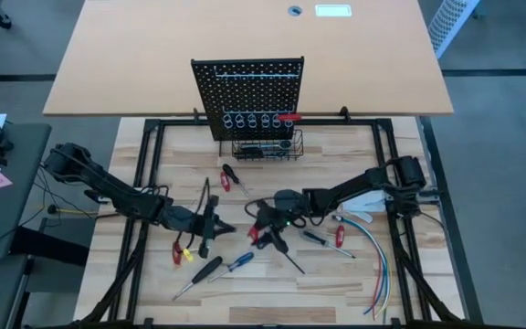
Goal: Hang tools onto peg board
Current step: Hang the red Allen wrench on the pegboard
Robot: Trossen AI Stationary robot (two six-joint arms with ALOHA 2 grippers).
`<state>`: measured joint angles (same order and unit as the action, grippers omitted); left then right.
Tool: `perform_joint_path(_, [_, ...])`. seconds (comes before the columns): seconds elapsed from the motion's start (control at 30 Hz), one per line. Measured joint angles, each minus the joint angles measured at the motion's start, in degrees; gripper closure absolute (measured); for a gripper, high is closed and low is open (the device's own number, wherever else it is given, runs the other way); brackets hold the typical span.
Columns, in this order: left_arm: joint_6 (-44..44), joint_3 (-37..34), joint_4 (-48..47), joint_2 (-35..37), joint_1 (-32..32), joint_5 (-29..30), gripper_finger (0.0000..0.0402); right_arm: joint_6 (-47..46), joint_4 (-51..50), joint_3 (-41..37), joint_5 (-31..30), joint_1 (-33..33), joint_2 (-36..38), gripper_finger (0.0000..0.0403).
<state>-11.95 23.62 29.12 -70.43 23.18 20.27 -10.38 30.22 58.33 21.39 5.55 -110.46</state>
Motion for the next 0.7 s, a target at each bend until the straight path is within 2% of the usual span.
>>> perform_joint_path(0.1, [1.4,-4.0,8.4,0.0,0.0,2.6,0.0401,0.7,-4.6,0.0,-4.6,-0.7,2.3,0.0216])
perform_joint_path(0.2, [2.6,-8.3,17.3,0.0,0.0,6.3,0.0401,3.2,-9.6,0.0,-13.0,0.1,4.8,0.0215])
perform_joint_path(0.27, [3.8,-11.5,23.6,0.0,0.0,9.7,0.0401,5.7,-11.4,0.0,-20.8,1.6,6.5,0.0217])
perform_joint_path(0.37, [6.0,-15.7,33.6,0.0,0.0,13.5,0.0401,11.0,-9.5,0.0,-36.1,5.2,8.1,0.0221])
perform_joint_path(0.43, [7.3,-17.5,37.2,0.0,0.0,16.2,0.0401,15.9,-6.3,0.0,-45.6,7.8,8.1,0.0222])
perform_joint_path(0.5, [8.1,-18.4,39.6,0.0,0.0,18.0,0.0401,21.6,-3.1,0.0,-52.1,10.0,7.9,0.0222])
perform_joint_path(0.6, [9.0,-18.5,39.4,0.0,0.0,19.3,0.0401,28.3,2.8,0.0,-54.1,10.6,7.1,0.0223])
perform_joint_path(0.7, [9.2,-18.5,39.4,0.0,0.0,19.6,0.0401,28.5,6.1,0.1,-54.1,9.9,7.1,0.022])
